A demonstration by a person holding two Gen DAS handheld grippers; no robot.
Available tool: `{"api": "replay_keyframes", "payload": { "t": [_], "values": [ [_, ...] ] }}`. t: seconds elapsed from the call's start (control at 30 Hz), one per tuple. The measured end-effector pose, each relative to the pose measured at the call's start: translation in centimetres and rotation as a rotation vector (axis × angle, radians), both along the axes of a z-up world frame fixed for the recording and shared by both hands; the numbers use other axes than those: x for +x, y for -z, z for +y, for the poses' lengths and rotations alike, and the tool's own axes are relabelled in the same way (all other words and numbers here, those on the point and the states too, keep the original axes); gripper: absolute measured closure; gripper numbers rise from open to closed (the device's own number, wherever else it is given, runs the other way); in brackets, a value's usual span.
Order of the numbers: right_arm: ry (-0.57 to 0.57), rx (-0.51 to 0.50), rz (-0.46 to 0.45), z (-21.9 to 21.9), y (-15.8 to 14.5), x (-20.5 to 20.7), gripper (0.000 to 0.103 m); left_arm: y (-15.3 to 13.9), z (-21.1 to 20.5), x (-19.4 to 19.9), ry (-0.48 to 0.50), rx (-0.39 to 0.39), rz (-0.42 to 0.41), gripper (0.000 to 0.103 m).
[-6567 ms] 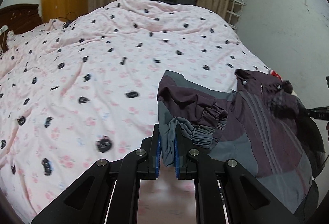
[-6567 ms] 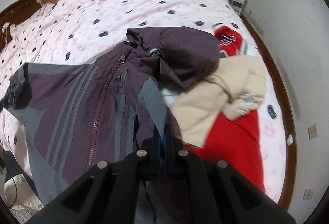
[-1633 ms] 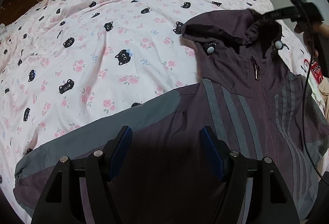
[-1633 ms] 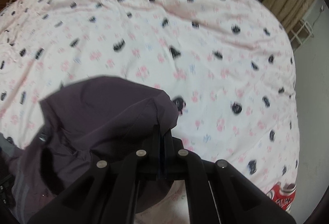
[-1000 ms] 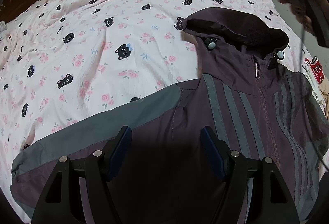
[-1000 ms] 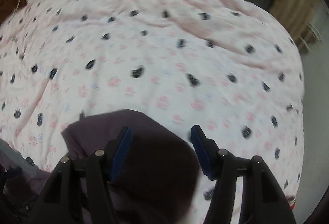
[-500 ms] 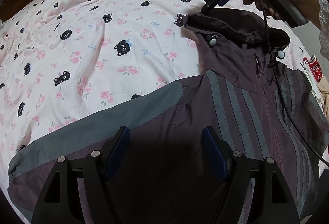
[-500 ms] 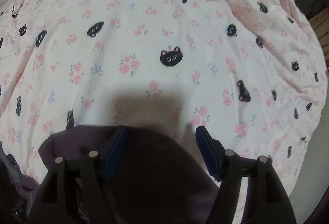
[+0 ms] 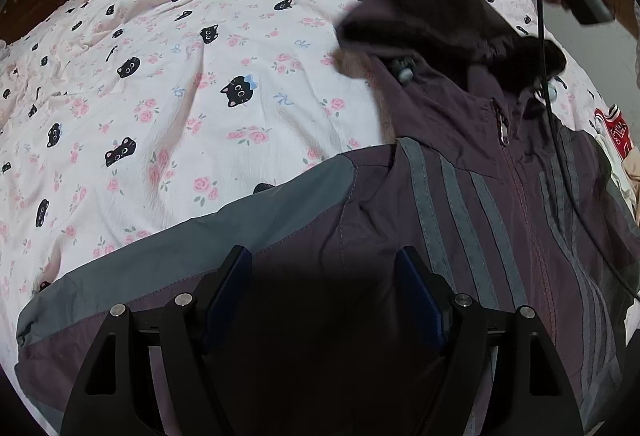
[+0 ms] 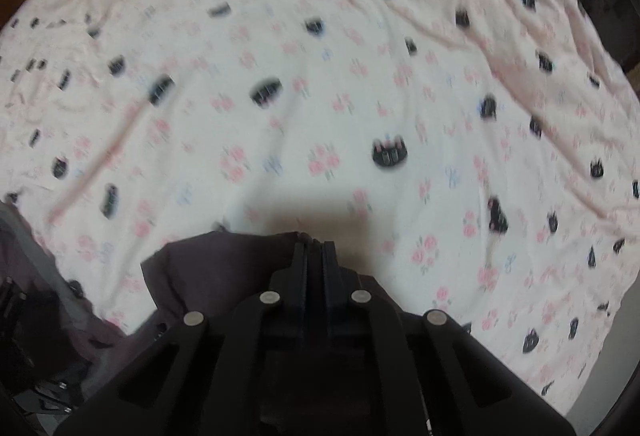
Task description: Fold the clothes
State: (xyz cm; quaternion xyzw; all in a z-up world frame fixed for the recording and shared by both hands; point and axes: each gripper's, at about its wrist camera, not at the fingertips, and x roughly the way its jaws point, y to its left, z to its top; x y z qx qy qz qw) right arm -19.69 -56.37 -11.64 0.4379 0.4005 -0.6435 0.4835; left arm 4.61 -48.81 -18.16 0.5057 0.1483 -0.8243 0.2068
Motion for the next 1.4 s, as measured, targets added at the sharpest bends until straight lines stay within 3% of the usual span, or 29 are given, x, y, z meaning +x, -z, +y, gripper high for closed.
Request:
{"api": "replay_keyframes", "payload": {
  "t": [0.17, 0.27, 0.57, 0.63, 0.73, 0.83, 1.0, 1.2, 1.27, 1.4],
  "values": [
    [-0.081, -0.148, 0.021, -2.4, -4.2, 2.2, 0.097, -0.1, -0.1, 0.1, -0.001, 0.002, 0.001, 0.032],
    [-0.095, -0.188, 0.03, -4.0, -4.8, 3.4, 0.097, -0.1, -0.1, 0.1, -0.002, 0.005, 0.0, 0.032],
    [0.002, -0.093, 0.119, -5.7, 2.4, 3.3, 0.096, -0.1, -0.3, 0.3, 0.0, 0.007, -0.006, 0.032],
    [0.029, -0.077, 0.131, -5.8, 3.4, 3.0, 0.085, 0.0, -0.3, 0.3, 0.001, 0.01, -0.007, 0.032],
    [0.075, -0.082, 0.145, -5.4, 3.5, 2.6, 0.058, -0.1, -0.3, 0.2, 0.002, 0.008, -0.012, 0.032],
    [0.107, -0.142, 0.145, -4.0, 1.5, 2.1, 0.053, -0.4, -0.2, 0.2, 0.003, -0.002, -0.013, 0.032],
    [0.13, -0.249, 0.147, 1.6, -3.1, 2.8, 0.052, -1.5, 0.1, 0.9, -0.004, -0.03, 0.014, 0.032],
    [0.144, -0.336, 0.144, 14.0, -6.9, 8.8, 0.049, -3.1, 1.7, 4.1, -0.007, -0.101, 0.042, 0.032],
    [0.15, -0.344, 0.105, 18.7, -7.2, 11.3, 0.039, -3.5, 2.7, 5.9, -0.001, -0.119, 0.039, 0.032],
    [0.163, -0.329, 0.035, 26.6, -6.4, 16.9, 0.038, -4.6, 5.4, 9.7, 0.008, -0.149, 0.033, 0.032]
  ]
}}
